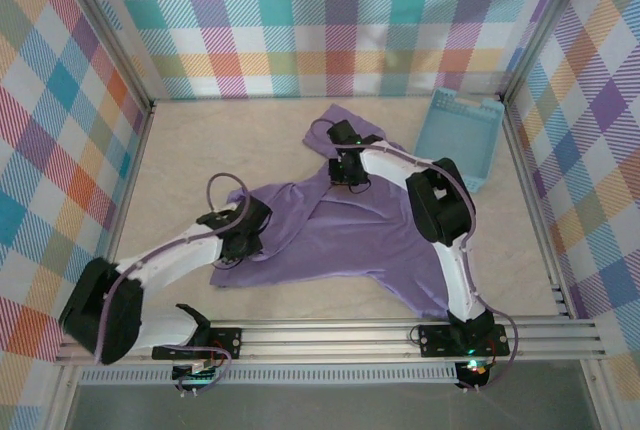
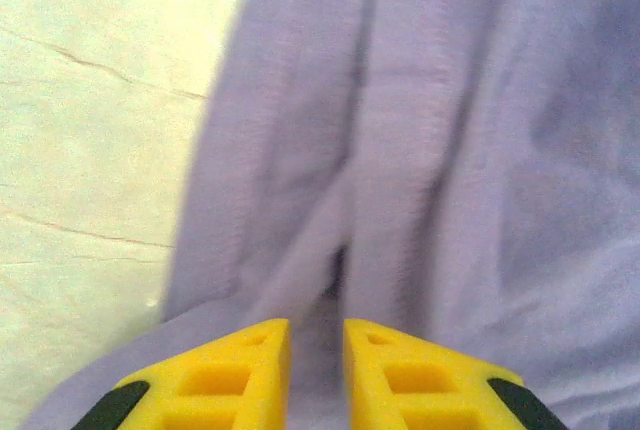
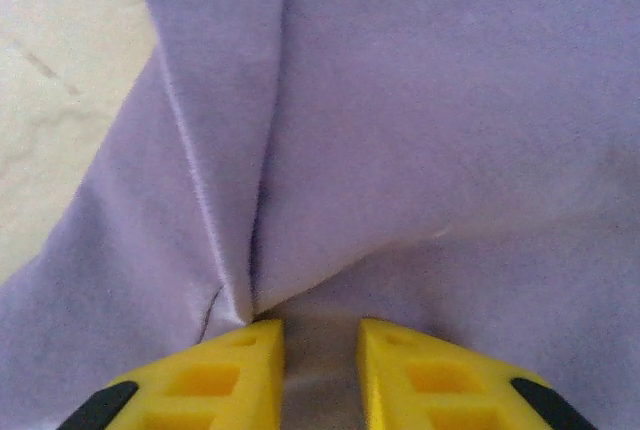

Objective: Fold the inside-out t-shirt

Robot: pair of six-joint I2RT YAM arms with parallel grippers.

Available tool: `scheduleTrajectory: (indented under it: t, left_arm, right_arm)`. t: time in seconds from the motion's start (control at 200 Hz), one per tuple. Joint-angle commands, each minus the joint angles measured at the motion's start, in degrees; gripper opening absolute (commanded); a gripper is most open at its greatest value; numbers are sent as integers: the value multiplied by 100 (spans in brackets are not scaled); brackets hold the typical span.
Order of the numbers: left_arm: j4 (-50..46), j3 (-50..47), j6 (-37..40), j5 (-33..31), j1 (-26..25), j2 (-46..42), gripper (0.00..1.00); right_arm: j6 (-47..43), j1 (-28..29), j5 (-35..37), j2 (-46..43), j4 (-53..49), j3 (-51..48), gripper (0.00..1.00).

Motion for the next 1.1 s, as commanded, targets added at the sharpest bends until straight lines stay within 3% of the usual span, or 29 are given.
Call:
scheduleTrajectory:
  t: [0.0,0.14,0.215,0.31,0.575,0.745,0.845,1.095]
  left_arm:
    - [-543,-112,-103,-391,87,-549,23]
    - [-201,-70,293,194,28,-818,30]
    - [-36,129,331,357,-363,-724,34]
    - [-239,591,258,14,-1031,-291,44]
    - [-939,1471,358,-457,-1610,1428,59]
    - [-1108,1747,507,-627,-1608,2276,60]
    - [-1264,1717,335,-784,-1427,2545,55]
    - [-1201,686,-444,-1149,-815,1405,40]
  right_arm:
    - [-9,-48,24,-83,-29,-227,25]
    - [10,-50,-221,-148,87,-253,25]
    - [0,-29,-287,-181,107,-251,25]
    - [0,-24,-305,-203,103,-233,26]
    - [0,-19,-229,-218,103,-282,26]
    - [0,-28,-139,-248,101,-321,26]
    - [18,-54,-90,-235,99,-355,26]
    - [18,-182,51,-234,76,-472,23]
